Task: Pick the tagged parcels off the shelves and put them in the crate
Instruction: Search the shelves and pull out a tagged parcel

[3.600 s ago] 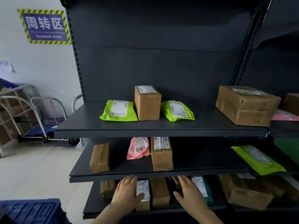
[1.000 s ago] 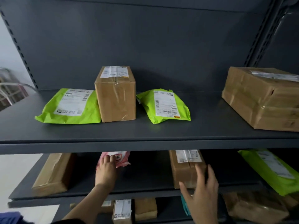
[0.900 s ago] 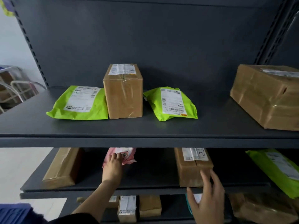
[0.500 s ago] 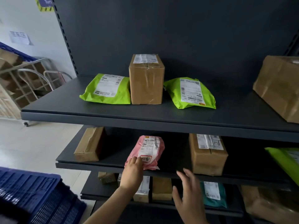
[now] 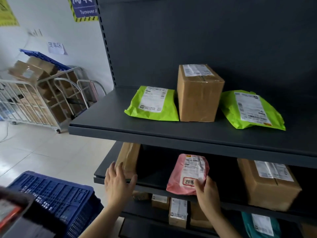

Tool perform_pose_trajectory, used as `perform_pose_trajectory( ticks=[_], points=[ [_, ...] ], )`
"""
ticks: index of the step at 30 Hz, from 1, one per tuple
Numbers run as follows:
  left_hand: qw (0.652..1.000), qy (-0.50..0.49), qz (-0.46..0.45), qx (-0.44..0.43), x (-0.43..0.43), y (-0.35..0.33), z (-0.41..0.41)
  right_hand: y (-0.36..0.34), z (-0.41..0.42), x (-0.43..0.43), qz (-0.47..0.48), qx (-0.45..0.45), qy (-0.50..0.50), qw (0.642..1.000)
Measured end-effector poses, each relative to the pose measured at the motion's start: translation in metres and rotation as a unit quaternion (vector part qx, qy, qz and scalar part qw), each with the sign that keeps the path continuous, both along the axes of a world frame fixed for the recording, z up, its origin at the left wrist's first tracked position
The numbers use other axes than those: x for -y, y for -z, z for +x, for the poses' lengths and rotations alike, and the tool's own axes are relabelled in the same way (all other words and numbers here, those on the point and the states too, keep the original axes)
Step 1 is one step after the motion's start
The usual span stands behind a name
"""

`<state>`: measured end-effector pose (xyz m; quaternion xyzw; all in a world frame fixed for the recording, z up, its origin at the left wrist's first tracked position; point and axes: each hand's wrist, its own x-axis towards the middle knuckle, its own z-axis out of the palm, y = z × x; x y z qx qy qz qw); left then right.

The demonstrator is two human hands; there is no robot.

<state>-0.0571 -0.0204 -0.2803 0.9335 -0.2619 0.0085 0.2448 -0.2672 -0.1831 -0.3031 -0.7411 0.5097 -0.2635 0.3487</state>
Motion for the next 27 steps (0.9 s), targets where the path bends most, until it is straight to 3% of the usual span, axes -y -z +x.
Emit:
perform_pose_trajectory(
  ticks=[5, 13, 16, 19, 22, 27],
  points=[
    [0.996, -0.004, 0.02, -0.087, 0.007, 0.004, 0.035, 0.003, 0.038, 0.001, 0.028, -0.011, 0.028, 0.999],
    [0.993, -0.006, 0.018, -0.118, 0.033, 0.001, 0.035, 0.002, 0.078, -0.019, 0.043, 0.032, 0.039, 0.998],
    [0.984, -0.02, -0.058, -0.169, 0.036, -0.002, 0.031, 0.0, 0.08, -0.019, 0.059, 0.035, 0.039, 0.997],
    [0.923, 0.002, -0.219, -0.316, 0.033, -0.001, 0.02, -0.002, 0.078, -0.014, 0.084, 0.033, 0.058, 0.994],
    [0.875, 0.003, -0.27, -0.402, 0.026, 0.003, 0.011, -0.004, 0.074, -0.009, 0.087, 0.042, 0.072, 0.993],
    [0.903, 0.001, -0.264, -0.34, 0.019, -0.003, 0.023, -0.001, 0.073, -0.013, 0.099, 0.047, 0.066, 0.992]
  ],
)
